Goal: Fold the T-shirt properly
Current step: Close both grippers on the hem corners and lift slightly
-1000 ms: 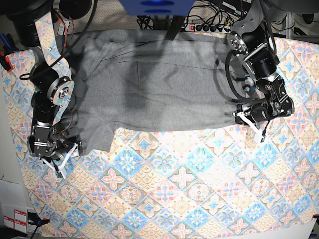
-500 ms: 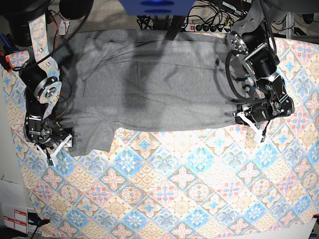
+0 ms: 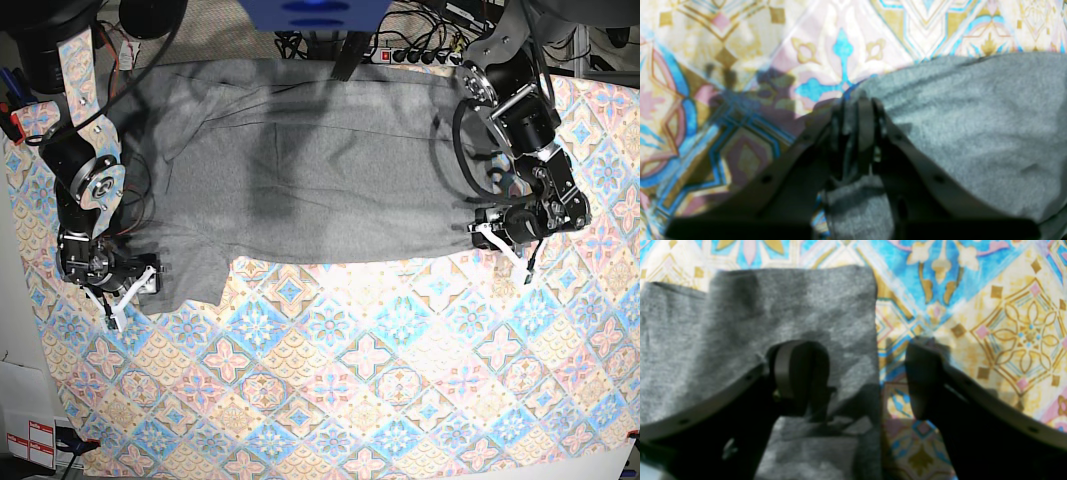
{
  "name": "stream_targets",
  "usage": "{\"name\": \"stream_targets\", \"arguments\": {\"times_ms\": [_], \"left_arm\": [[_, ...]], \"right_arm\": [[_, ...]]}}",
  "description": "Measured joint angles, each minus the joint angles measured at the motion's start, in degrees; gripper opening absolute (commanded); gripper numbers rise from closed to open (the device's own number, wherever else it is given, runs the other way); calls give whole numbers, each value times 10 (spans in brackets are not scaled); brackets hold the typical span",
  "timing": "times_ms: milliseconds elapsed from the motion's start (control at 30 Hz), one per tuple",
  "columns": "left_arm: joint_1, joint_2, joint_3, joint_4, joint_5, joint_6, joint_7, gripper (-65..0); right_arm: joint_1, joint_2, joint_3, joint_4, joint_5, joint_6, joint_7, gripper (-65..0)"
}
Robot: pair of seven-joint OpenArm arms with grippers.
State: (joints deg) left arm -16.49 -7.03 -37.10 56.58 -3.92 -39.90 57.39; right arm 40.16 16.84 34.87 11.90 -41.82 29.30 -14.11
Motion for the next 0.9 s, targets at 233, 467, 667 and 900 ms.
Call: {"name": "stream_targets", "arguments": {"times_ms": [233,467,667,900], "left_arm": [[0,-1,0,0,0,-2,0,-590],[0,-1,0,0,0,-2,0,-591],[0,-1,0,0,0,-2,1,-605],[8,7,2,107,3,-5,76,-607]], "right_arm": [[3,-11,0,0,0,34,2,-400],[3,-14,0,1,0,34,0,-577],[-7,-19,1,60,-2,38,-48,-635],[-60,-21,41,230,-2,45,-82,-638]]}}
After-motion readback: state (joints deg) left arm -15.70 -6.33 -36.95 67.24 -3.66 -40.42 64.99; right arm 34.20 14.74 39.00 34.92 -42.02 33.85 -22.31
